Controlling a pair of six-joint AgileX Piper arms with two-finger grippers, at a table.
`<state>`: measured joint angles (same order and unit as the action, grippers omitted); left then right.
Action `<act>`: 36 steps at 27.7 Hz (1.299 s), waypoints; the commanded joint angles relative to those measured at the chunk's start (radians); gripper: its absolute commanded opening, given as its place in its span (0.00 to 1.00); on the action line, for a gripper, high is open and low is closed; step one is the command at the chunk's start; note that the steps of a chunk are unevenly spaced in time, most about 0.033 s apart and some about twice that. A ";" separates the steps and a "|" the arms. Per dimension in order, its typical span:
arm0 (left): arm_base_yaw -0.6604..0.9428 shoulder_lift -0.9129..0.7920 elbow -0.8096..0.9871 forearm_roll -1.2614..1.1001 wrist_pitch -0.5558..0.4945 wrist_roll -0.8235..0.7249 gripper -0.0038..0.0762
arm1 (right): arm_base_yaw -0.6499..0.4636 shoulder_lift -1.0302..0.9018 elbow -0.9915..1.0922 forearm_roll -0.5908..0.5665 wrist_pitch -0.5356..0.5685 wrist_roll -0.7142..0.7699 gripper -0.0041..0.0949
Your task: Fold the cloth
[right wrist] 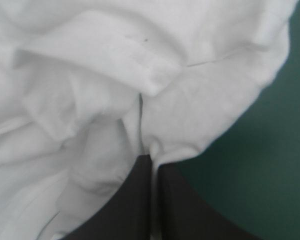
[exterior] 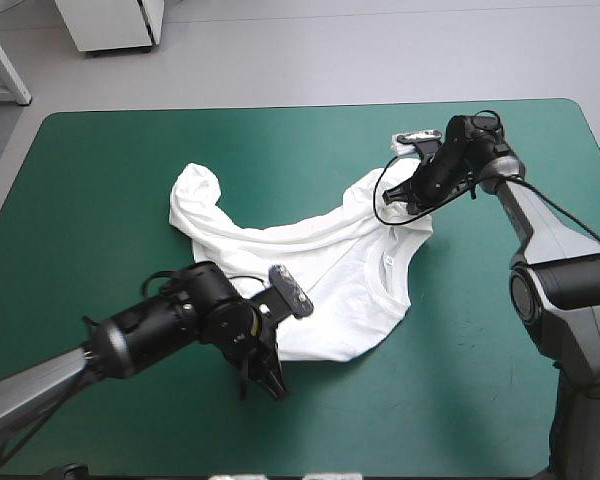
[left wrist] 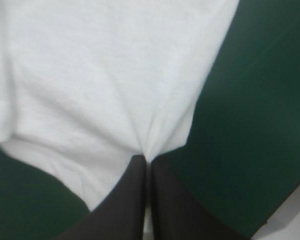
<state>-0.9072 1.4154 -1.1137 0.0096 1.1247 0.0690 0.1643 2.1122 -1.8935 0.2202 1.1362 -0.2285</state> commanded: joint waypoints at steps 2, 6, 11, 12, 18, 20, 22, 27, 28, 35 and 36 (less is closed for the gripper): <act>-0.006 -0.172 -0.252 0.090 0.166 -0.107 0.04 | -0.035 -0.273 -0.027 0.017 0.045 0.024 0.03; -0.006 -0.259 -0.520 0.119 0.164 -0.120 0.04 | -0.078 -0.530 -0.027 0.032 0.022 0.044 0.03; -0.006 -0.274 -0.787 0.194 0.164 -0.090 0.04 | -0.133 -0.770 -0.027 0.109 -0.114 0.048 0.03; -0.006 -0.274 -0.830 0.220 0.164 -0.080 0.04 | -0.133 -0.809 -0.027 0.111 -0.153 0.048 0.03; -0.006 -0.212 -1.107 0.444 0.164 -0.005 0.04 | -0.133 -1.027 -0.058 0.104 -0.320 0.045 0.03; -0.006 -0.171 -1.213 0.505 0.161 0.032 0.04 | -0.133 -1.072 -0.089 0.109 -0.362 0.045 0.03; -0.006 -0.144 -1.283 0.516 0.121 0.040 0.04 | -0.133 -1.103 -0.127 0.107 -0.372 0.049 0.03; -0.006 -0.123 -1.372 0.475 0.049 0.055 0.04 | -0.133 -1.133 -0.214 0.111 -0.351 0.051 0.03; -0.006 -0.123 -1.381 0.457 0.059 0.059 0.04 | -0.133 -1.134 -0.230 0.111 -0.344 0.053 0.03; -0.006 -0.136 -1.401 0.313 0.074 0.098 0.04 | -0.133 -1.132 -0.298 0.159 -0.319 0.068 0.03; -0.006 -0.141 -1.409 0.292 0.076 0.098 0.04 | -0.133 -1.132 -0.298 0.159 -0.317 0.068 0.03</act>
<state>-0.9080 1.2963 -2.4926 0.3633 1.2480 0.1592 0.0397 0.9719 -2.1728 0.3622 0.8866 -0.1610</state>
